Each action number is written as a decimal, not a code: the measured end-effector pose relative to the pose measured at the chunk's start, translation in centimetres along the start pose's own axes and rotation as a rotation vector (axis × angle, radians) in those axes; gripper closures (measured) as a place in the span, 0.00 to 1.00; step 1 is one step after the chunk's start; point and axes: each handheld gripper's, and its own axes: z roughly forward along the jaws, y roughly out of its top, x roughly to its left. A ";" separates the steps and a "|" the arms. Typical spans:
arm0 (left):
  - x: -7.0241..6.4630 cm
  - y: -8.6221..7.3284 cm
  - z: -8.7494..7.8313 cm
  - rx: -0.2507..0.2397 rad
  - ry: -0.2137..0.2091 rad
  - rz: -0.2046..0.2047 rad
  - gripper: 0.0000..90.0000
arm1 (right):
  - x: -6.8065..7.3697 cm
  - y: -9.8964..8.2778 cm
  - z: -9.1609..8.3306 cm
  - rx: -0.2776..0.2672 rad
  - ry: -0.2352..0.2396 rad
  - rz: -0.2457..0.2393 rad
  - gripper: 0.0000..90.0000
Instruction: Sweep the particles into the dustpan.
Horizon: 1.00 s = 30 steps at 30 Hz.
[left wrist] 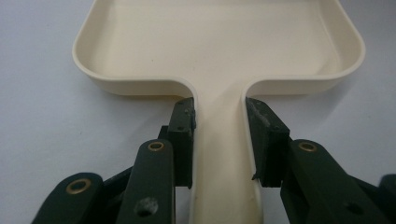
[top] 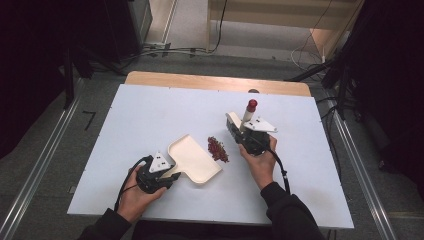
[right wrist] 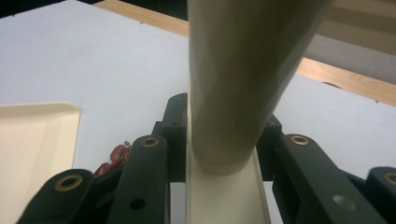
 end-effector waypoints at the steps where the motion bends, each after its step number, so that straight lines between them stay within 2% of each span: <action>1: 0.0 0.0 0.0 0.001 0.000 0.000 0.75 | 0.2 0.0 0.2 0.006 0.003 -0.004 0.71; 8: -0.1 0.1 0.1 0.001 0.002 0.007 0.75 | 1.7 0.0 1.3 0.031 0.003 -0.060 0.71; 16: -0.1 0.2 0.0 0.006 0.003 0.021 0.75 | 3.7 0.0 1.8 0.038 0.030 -0.139 0.71; 30: -0.1 0.4 0.0 0.018 0.002 0.032 0.75 | 5.4 -0.3 1.8 0.038 0.049 -0.164 0.71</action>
